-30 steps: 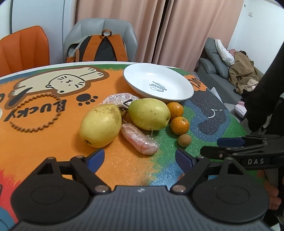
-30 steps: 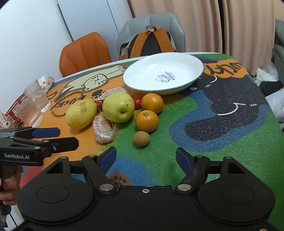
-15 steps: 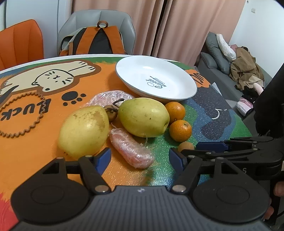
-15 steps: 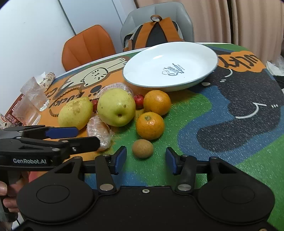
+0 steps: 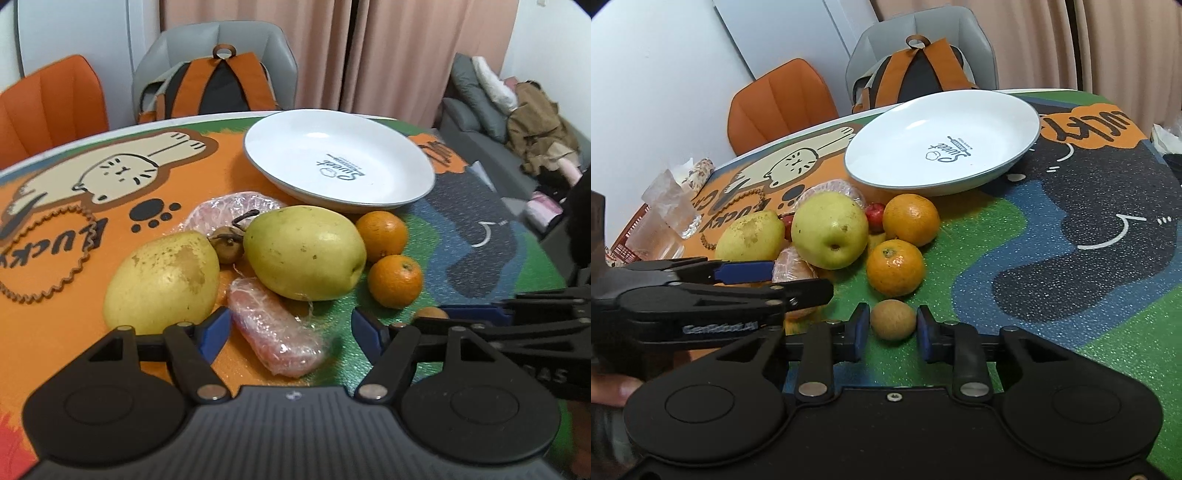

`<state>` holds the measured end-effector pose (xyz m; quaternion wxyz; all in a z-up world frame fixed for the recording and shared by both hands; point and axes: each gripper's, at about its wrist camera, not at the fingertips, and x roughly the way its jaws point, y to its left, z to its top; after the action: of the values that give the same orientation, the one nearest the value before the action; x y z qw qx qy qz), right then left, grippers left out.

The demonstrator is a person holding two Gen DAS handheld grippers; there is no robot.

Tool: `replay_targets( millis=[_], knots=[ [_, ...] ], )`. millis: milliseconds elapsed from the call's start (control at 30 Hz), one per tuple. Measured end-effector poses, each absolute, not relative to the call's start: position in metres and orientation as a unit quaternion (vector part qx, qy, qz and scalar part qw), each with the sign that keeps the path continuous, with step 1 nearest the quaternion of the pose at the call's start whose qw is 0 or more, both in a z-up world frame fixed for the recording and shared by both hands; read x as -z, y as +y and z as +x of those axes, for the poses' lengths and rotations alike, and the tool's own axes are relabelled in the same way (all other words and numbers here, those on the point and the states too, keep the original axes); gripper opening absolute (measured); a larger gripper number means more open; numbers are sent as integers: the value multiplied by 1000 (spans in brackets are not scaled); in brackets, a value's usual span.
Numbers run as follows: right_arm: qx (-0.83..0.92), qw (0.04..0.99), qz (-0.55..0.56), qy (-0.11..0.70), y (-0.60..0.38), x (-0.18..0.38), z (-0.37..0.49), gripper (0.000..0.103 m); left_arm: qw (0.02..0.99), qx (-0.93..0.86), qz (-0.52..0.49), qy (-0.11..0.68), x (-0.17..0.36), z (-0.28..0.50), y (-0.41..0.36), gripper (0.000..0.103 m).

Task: Organize fruits
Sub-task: 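Move left gripper to the wrapped pink fruit while right gripper moves to the small brown kiwi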

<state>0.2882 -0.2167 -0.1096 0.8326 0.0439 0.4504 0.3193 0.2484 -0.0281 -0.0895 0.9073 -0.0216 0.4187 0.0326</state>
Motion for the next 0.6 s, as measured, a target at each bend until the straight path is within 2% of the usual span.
replay_targets(
  millis=[133,300,500,600],
  knots=[
    [-319,833,43,451,-218,111,286,26,905,-48,-8,422,96,249,-32,70],
    [-317,833,43,451,-218,113,283,26,907,-52,-14,417,96,241,-26,62],
    [-319,834,40,448,-213,112,281,26,907,-54,-23,418,93,224,-14,48],
    [-319,835,39,447,-211,112,280,26,907,-50,-31,417,92,216,-8,36]
  ],
)
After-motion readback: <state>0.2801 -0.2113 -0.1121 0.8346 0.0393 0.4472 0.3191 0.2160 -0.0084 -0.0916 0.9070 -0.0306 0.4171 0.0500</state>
